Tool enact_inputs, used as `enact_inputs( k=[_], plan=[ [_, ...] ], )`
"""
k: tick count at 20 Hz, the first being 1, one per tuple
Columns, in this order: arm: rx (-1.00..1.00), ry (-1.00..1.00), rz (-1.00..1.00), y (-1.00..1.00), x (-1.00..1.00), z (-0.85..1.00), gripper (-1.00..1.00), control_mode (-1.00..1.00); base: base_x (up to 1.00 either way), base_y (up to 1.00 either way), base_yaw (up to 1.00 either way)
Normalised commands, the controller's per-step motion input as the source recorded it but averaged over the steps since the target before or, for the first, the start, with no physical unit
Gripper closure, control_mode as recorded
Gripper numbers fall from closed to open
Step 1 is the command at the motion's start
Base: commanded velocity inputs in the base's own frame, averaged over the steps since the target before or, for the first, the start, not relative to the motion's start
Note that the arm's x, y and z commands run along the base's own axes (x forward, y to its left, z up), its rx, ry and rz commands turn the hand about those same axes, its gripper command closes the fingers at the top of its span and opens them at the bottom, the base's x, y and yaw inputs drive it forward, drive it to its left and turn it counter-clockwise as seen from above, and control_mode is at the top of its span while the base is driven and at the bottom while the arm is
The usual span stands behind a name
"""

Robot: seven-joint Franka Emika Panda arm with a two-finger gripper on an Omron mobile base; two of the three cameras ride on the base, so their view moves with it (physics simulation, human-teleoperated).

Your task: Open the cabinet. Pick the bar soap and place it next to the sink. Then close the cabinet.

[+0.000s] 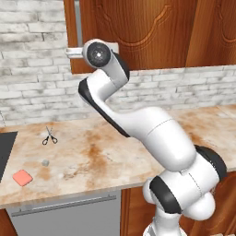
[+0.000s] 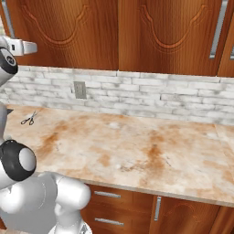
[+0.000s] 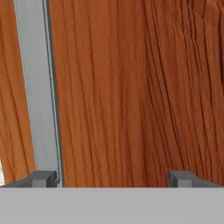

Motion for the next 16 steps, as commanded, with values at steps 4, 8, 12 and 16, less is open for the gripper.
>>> enact_inputs(
  k=[4,8,12,16],
  plan=[
    [-0.08,0.0,-0.01,0.0,0.62,-0.08,-1.0,-1.0,0.0,0.0,0.0],
    [-0.06,0.0,-0.01,0.0,0.49,-0.06,-1.0,-1.0,0.0,0.0,0.0],
    [0.0,0.01,-0.01,0.0,0.23,0.0,-1.0,-1.0,0.0,0.0,0.0],
    [0.0,0.01,-0.01,0.0,0.05,0.0,-1.0,-1.0,0.0,0.0,0.0]
  ],
)
